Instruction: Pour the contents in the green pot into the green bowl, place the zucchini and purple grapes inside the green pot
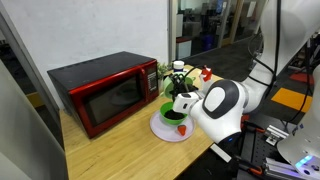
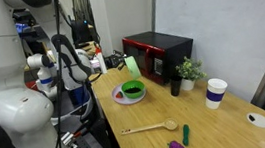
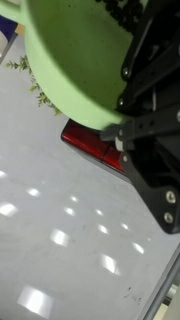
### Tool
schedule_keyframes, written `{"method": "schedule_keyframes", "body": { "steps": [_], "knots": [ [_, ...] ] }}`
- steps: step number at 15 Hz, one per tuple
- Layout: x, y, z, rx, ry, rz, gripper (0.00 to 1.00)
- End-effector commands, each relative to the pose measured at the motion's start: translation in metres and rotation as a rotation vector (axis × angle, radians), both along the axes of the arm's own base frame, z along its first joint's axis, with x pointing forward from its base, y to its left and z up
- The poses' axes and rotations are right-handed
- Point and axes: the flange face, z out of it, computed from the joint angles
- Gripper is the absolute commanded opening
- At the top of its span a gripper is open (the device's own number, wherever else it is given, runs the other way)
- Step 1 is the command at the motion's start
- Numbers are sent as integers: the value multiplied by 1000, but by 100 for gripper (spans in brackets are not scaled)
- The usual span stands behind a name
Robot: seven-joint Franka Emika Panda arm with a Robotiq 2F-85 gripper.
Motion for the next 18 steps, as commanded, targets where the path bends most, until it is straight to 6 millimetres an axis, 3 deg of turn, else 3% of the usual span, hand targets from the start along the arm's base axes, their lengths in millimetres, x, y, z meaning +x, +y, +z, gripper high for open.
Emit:
{"method": "schedule_keyframes", "body": {
  "steps": [1, 18],
  "knots": [
    [3, 1, -2, -37, -52, 30, 2],
    [-6, 1, 4, -124, -121, 83, 2]
  ]
}}
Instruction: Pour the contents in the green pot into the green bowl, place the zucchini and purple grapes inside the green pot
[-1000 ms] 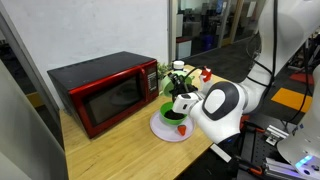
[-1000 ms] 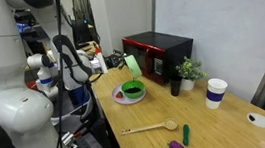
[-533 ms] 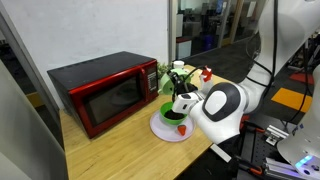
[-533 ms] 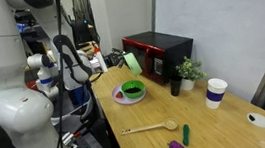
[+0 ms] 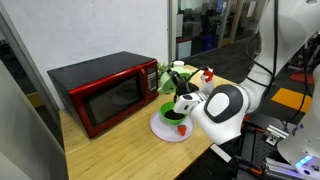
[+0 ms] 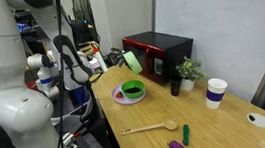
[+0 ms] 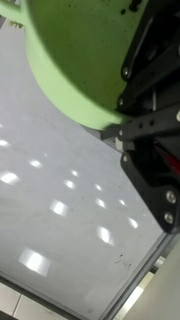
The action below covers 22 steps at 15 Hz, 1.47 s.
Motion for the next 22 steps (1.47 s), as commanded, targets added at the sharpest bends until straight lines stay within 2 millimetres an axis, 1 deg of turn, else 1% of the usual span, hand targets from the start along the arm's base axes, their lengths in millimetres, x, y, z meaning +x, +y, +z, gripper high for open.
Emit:
{"method": "schedule_keyframes", "body": {
  "steps": [1, 8, 12, 15, 17, 19, 22],
  "knots": [
    [-7, 0, -1, -39, -21, 29, 2],
    [-10, -1, -3, -61, -21, 39, 2],
    [-2, -5, -4, -56, -4, 1, 2],
    [14, -16, -3, -46, 40, -74, 2],
    [31, -29, -1, -27, 51, -165, 2],
    [46, -43, 2, 13, 79, -263, 2],
    [65, -54, 6, 87, 116, -377, 2]
  ]
}}
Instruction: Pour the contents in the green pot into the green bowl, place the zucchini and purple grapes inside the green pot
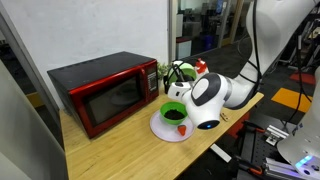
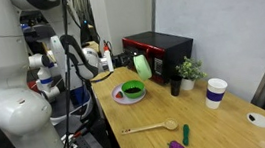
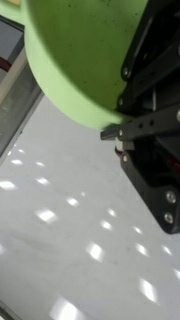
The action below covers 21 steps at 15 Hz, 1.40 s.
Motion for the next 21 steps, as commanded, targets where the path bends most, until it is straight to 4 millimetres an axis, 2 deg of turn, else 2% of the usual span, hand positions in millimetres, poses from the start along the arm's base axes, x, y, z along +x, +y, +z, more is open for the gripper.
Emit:
{"method": "schedule_keyframes", "body": {
  "steps": [1, 7, 15, 21],
  "knots": [
    [29, -7, 4, 90, 53, -133, 2],
    [55, -12, 18, 309, 141, -302, 2],
    [66, -18, 38, 596, 229, -413, 2],
    [72, -53, 64, 791, 273, -495, 2]
  ]
}}
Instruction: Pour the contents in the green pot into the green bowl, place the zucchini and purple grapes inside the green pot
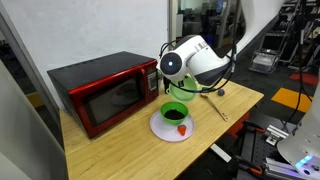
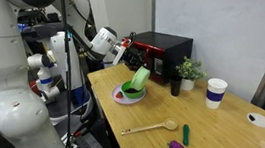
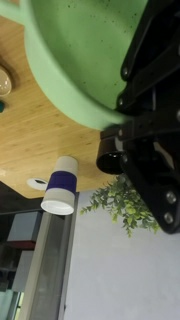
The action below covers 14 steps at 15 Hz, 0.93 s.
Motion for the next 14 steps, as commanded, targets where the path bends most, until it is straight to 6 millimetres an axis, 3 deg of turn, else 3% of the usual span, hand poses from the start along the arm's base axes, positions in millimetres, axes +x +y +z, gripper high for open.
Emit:
{"method": "schedule_keyframes", "body": {
  "steps": [1, 9, 14],
  "knots": [
    [3, -30, 23, 99, 23, -48, 2],
    [8, -111, 55, 393, -6, -290, 2],
    [6, -167, 52, 518, -60, -447, 2]
  ]
}}
